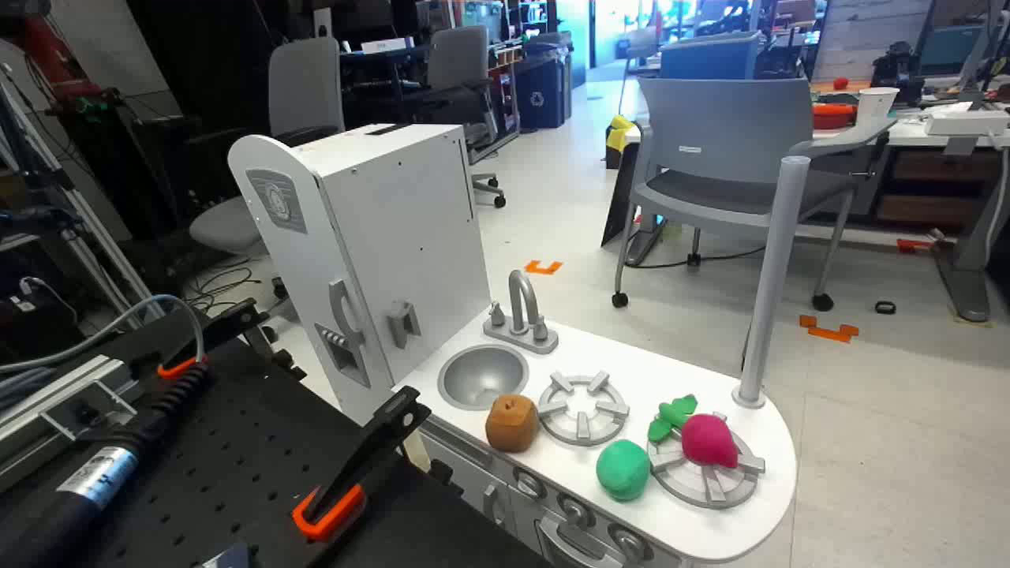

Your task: Put the brown toy fruit in the sink

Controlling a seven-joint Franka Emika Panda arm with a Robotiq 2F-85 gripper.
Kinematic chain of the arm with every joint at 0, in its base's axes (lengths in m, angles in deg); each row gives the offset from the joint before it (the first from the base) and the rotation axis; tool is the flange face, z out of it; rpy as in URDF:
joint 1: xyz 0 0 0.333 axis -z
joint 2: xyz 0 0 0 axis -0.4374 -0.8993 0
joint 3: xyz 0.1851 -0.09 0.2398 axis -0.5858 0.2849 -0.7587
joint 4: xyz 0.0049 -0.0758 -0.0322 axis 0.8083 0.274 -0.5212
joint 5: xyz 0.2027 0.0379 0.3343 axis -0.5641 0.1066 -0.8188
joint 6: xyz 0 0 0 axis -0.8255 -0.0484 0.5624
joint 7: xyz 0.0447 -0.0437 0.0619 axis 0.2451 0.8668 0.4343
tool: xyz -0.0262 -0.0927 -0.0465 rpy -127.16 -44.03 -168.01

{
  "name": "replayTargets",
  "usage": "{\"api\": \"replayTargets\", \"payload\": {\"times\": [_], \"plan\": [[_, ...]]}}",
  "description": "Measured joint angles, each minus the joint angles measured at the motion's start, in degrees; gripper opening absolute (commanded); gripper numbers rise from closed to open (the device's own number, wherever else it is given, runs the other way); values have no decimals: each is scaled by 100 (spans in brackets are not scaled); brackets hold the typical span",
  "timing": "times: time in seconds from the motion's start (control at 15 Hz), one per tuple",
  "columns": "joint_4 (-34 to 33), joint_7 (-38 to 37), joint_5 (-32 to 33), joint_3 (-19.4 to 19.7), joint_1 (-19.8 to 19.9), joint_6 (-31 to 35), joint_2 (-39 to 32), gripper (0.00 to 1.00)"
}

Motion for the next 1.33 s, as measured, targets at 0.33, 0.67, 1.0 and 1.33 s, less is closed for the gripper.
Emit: {"api": "replayTargets", "payload": {"times": [0.33, 0.67, 1.0, 1.33], "plan": [[-6, -6, 0, 8, -6, 0, 0, 100], [91, -4, 7, 323, -31, 743, -293, 100], [85, 46, 8, 735, -19, 2507, -1422, 100], [-188, 70, 8, 891, 111, 4423, -3281, 100]]}}
